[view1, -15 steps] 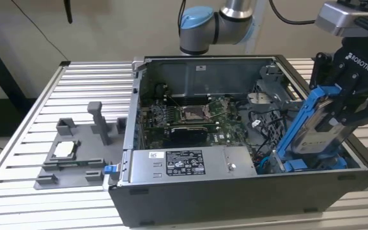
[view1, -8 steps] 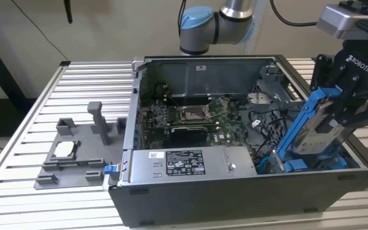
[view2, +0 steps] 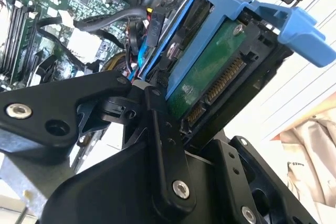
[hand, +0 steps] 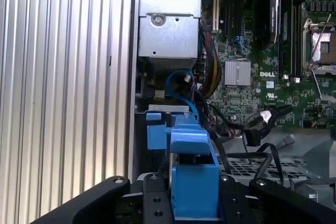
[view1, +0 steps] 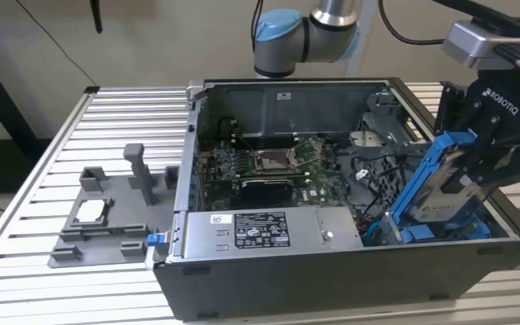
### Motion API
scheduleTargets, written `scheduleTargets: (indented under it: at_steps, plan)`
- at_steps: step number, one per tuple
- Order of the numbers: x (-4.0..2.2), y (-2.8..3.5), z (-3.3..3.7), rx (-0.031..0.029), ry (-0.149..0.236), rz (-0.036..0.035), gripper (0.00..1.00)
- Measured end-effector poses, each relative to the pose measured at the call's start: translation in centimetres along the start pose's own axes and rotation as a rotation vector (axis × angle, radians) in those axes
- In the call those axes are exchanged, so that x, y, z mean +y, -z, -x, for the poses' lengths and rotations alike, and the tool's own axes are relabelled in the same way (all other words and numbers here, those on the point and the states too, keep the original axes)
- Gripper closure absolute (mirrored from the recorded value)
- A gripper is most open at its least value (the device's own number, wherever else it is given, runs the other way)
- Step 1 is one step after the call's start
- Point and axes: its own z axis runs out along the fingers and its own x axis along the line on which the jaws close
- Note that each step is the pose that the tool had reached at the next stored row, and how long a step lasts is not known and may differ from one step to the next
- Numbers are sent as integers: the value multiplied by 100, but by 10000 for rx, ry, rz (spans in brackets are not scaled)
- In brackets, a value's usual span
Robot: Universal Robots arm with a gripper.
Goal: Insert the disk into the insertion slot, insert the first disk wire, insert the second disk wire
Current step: 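Insert the disk into the insertion slot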
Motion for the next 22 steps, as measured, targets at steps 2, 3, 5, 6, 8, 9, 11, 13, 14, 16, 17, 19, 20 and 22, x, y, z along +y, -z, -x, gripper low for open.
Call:
scheduleTargets:
  at_steps: [2,3,5,6,8,9,11,13,14,16,17,19,20,22]
  plan:
    - [-4,-35,0,-14,6,-5,67]
    - [-6,-53,0,-29,8,-11,67]
    - [-9,-90,0,-47,10,-16,67]
    - [-11,-109,0,-49,11,-17,67]
    - [-14,-142,0,-52,12,-22,67]
    - [-15,-154,0,-63,13,-22,67]
    - [-17,-173,0,-80,16,-23,67]
    - [-18,-185,0,-91,17,-23,67]
    - [-19,-186,0,-90,17,-23,67]
    - [-19,-187,0,-91,17,-23,67]
    - [-19,-188,0,-93,17,-23,67]
    - [-19,-190,1,-102,19,-25,67]
    - [-20,-190,1,-97,19,-25,66]
    - [-19,-188,0,-95,18,-23,66]
